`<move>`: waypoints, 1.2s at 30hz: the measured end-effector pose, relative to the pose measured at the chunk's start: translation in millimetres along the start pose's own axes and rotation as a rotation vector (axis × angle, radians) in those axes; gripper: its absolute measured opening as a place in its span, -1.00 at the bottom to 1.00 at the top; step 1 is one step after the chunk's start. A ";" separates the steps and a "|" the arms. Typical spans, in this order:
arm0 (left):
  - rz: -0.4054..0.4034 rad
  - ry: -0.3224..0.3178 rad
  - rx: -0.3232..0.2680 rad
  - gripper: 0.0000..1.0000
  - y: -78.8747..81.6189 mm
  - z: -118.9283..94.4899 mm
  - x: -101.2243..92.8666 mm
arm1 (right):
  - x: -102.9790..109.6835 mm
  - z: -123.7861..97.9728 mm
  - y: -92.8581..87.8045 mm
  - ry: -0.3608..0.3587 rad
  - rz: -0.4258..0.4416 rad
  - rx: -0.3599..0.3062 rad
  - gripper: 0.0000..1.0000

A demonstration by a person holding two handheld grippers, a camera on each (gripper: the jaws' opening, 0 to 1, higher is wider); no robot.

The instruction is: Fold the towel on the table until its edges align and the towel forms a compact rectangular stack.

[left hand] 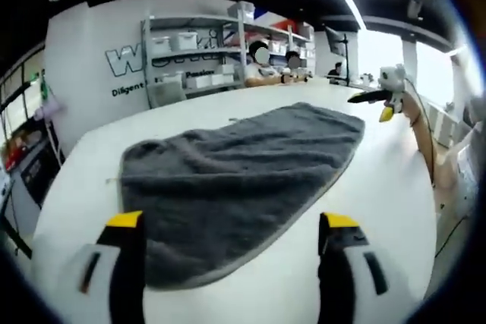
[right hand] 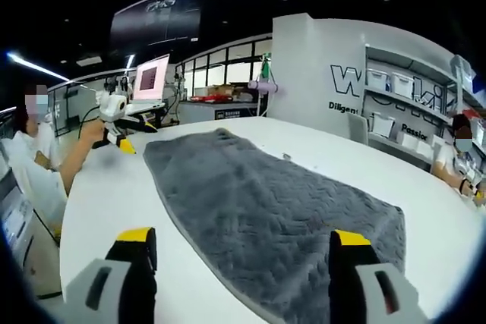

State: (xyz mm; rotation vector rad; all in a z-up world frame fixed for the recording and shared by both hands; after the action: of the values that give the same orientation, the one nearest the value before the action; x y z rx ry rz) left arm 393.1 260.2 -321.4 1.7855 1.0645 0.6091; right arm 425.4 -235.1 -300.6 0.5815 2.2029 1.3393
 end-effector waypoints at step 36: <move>-0.229 0.187 -0.015 0.72 -24.6 -28.4 46.1 | 6.0 5.3 0.2 0.018 -0.028 0.029 0.95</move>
State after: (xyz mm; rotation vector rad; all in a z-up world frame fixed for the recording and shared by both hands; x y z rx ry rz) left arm 384.5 317.8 -333.1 1.5878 1.3667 0.6493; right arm 423.9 -227.8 -303.6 0.5495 2.2401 1.3055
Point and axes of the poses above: the point that each gripper's makers call its tool centre point, and the gripper's own axes: z roughly forward along the fingers, x roughly to its left, y roughly out of its top, the point moved 10 cm from there along -z, roughly backward along the fingers, and after that the axes turned 8 degrees about -z, right-handed, at the moved point
